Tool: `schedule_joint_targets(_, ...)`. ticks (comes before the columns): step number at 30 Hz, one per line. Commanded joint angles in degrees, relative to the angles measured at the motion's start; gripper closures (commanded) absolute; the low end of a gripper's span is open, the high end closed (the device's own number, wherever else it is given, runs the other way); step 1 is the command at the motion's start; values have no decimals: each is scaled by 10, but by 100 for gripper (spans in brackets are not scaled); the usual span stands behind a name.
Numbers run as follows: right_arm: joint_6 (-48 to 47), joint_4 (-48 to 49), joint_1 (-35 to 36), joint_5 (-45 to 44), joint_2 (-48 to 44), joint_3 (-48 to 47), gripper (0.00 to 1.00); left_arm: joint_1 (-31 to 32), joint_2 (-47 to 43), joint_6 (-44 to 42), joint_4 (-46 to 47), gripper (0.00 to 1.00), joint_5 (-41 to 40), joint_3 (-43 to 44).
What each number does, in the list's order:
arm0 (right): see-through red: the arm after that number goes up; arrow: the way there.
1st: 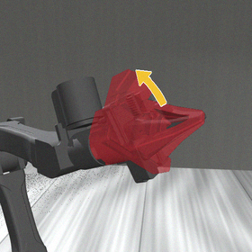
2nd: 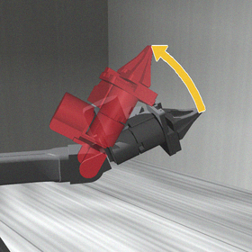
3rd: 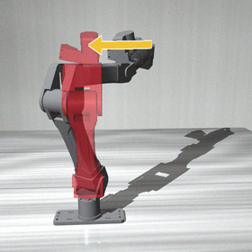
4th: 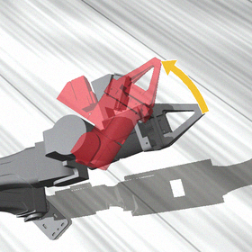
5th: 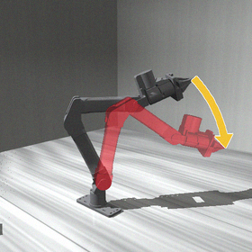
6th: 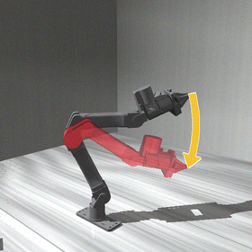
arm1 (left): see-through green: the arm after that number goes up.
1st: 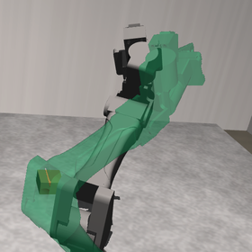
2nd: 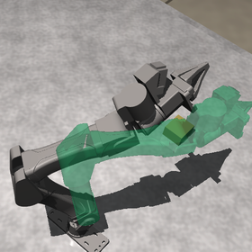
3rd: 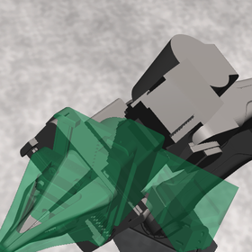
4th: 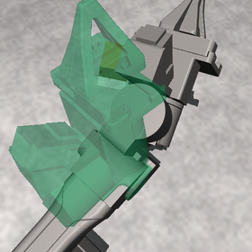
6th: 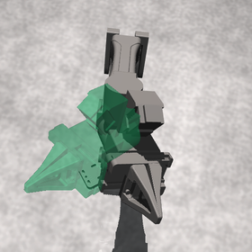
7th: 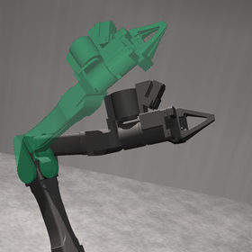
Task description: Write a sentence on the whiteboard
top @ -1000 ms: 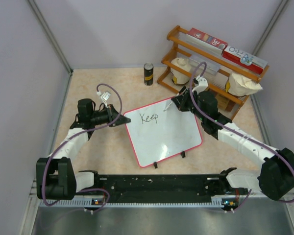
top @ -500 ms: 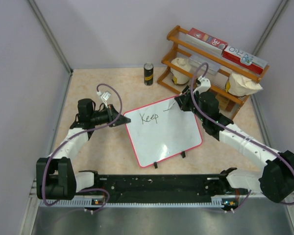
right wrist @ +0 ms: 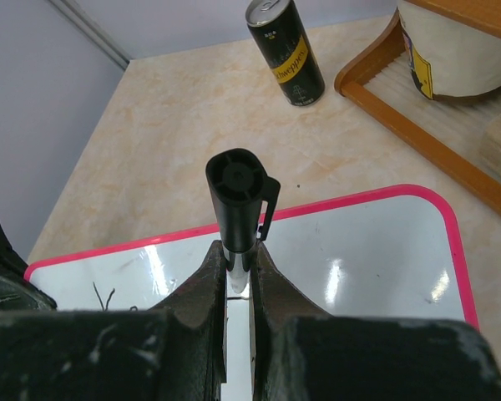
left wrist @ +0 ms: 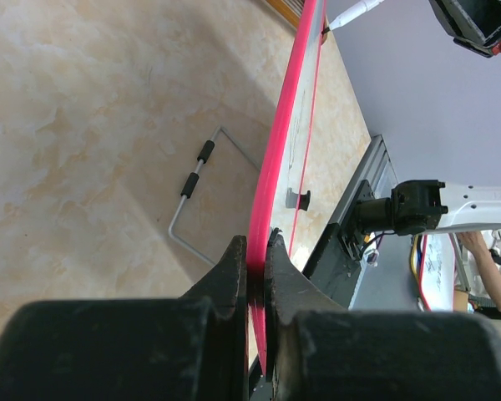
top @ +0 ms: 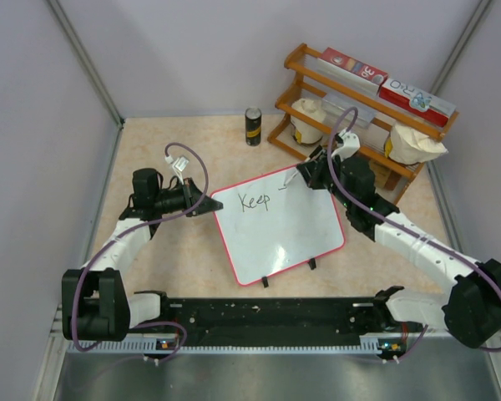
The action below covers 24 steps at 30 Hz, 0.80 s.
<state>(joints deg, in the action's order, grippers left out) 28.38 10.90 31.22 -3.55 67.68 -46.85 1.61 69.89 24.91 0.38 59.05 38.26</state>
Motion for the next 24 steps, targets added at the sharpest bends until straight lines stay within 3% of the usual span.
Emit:
schedule_joint_targets(1, 10, 33, -4, 9, 10, -22, 100, 11, 3, -71, -29, 100, -68, -1)
schedule_joint_targets(24, 14, 36, -5, 4, 28, -18, 100, 11, 3, -71, -31, 100, -68, -1)
